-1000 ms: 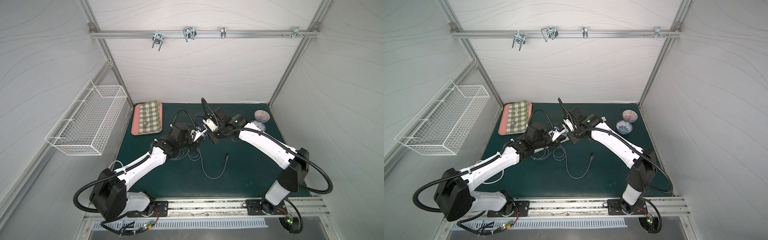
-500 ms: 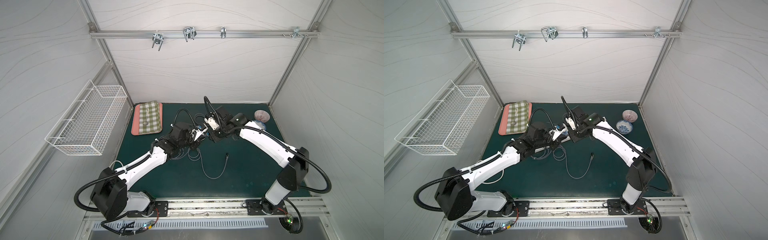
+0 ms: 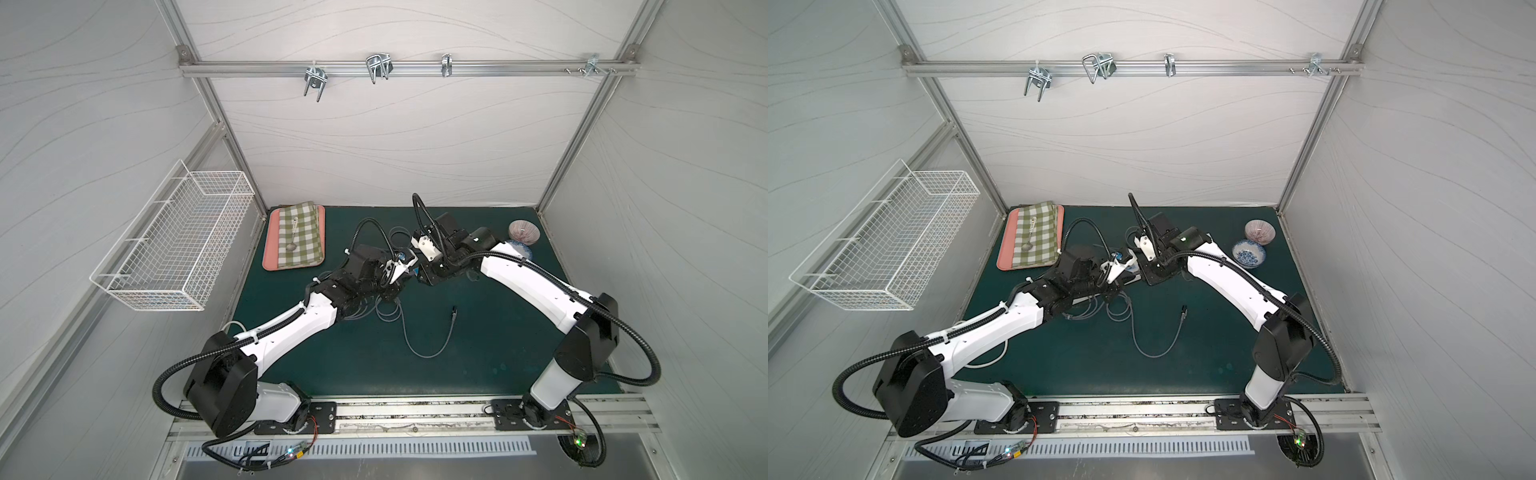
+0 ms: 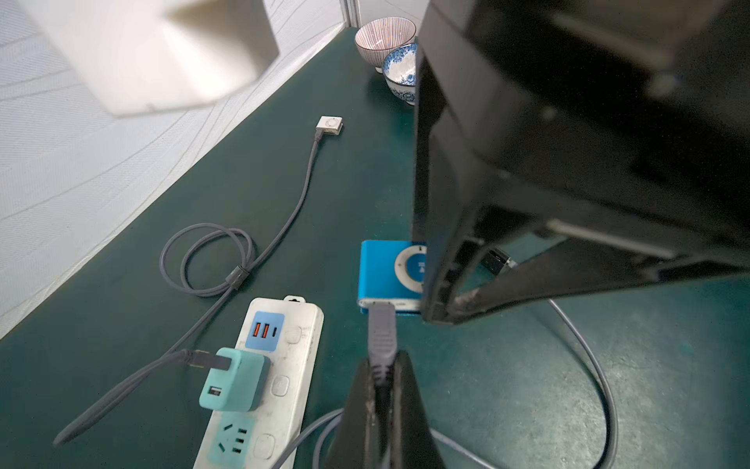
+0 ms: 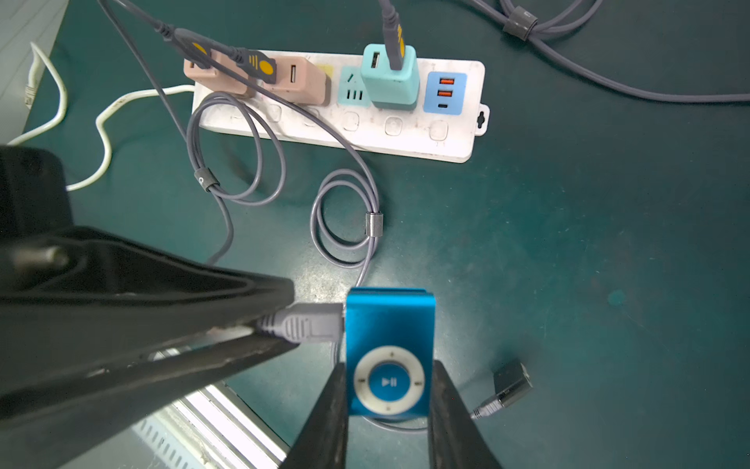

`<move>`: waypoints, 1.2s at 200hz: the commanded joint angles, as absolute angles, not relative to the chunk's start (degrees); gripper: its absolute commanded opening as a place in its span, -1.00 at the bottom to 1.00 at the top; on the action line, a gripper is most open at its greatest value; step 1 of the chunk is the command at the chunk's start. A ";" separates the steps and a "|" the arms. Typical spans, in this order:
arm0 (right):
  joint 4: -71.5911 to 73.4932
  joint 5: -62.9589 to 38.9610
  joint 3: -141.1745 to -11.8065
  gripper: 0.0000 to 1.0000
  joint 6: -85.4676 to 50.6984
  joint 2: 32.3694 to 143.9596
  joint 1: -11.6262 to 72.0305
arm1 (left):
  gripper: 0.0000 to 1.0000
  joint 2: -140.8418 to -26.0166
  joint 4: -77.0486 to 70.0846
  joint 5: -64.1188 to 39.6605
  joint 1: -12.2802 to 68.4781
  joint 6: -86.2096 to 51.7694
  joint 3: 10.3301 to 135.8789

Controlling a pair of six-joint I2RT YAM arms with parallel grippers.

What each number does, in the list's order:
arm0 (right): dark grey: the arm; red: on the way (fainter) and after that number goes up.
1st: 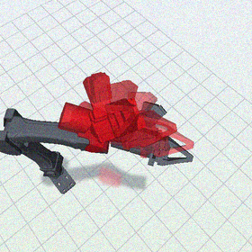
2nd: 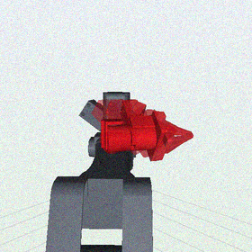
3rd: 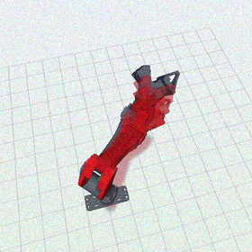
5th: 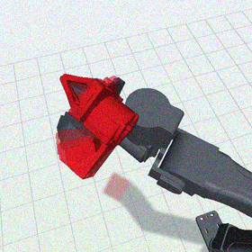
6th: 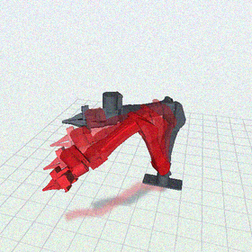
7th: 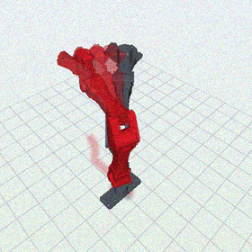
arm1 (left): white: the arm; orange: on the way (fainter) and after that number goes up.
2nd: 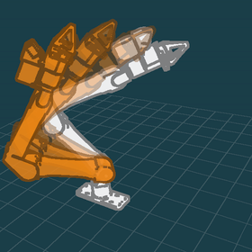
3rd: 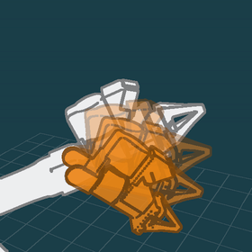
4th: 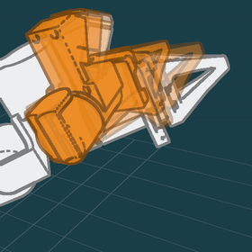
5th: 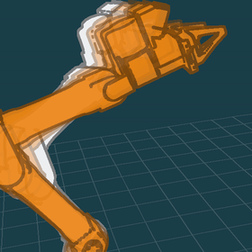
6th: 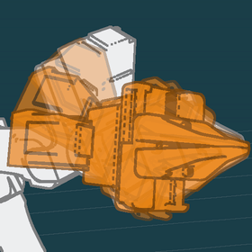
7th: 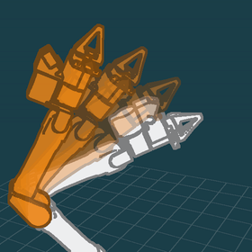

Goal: Charge mp3
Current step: Insert the charging cable into the MP3 player, then place the MP3 player at the center of the board.

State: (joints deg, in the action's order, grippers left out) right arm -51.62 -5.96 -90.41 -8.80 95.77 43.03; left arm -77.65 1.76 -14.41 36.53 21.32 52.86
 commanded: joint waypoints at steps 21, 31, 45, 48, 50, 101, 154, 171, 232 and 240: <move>-44.30 -18.46 -86.74 -0.78 -7.47 91.97 45.24 | -1.00 -80.71 -4.05 -15.37 37.35 23.06 55.18; -43.47 -19.12 -85.97 -0.79 -8.17 91.39 44.71 | -1.00 -81.15 -4.36 -15.46 37.35 22.76 55.12; -43.04 -20.41 -85.38 -0.80 -8.96 90.85 43.73 | -1.00 -82.03 -5.34 -15.65 37.28 22.25 55.06; -42.89 -20.65 -85.17 -0.81 -9.04 90.77 43.67 | -1.00 -82.29 -5.48 -15.65 37.19 22.11 55.17; -42.78 -20.81 -85.06 -0.81 -9.16 90.78 43.55 | -1.00 -82.47 -5.65 -15.64 37.20 21.98 55.30; -46.94 -17.01 -82.37 -0.79 -12.47 92.21 38.86 | -0.90 -83.07 -6.13 -14.23 37.27 21.23 57.42; -44.61 -11.26 -77.01 -0.78 -14.13 92.51 31.78 | -0.32 -77.33 -4.28 -9.98 37.25 23.19 56.39; -41.57 -7.71 -74.94 -0.76 -14.00 94.40 31.46 | -0.18 -72.92 -3.25 -9.18 36.96 24.15 55.13; -32.63 1.62 -72.52 -0.71 -10.46 105.46 34.69 | 0.16 -65.40 2.22 -11.30 29.55 19.86 53.97; -32.31 3.16 -71.96 -0.69 -9.83 105.71 35.55 | 0.18 -64.90 3.23 -10.79 29.38 20.45 53.96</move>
State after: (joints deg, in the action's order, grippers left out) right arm -35.40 -2.26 -72.64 -12.43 104.22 33.10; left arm -66.28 1.13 -10.13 31.14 21.61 54.46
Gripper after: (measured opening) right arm 0.298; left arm 0.577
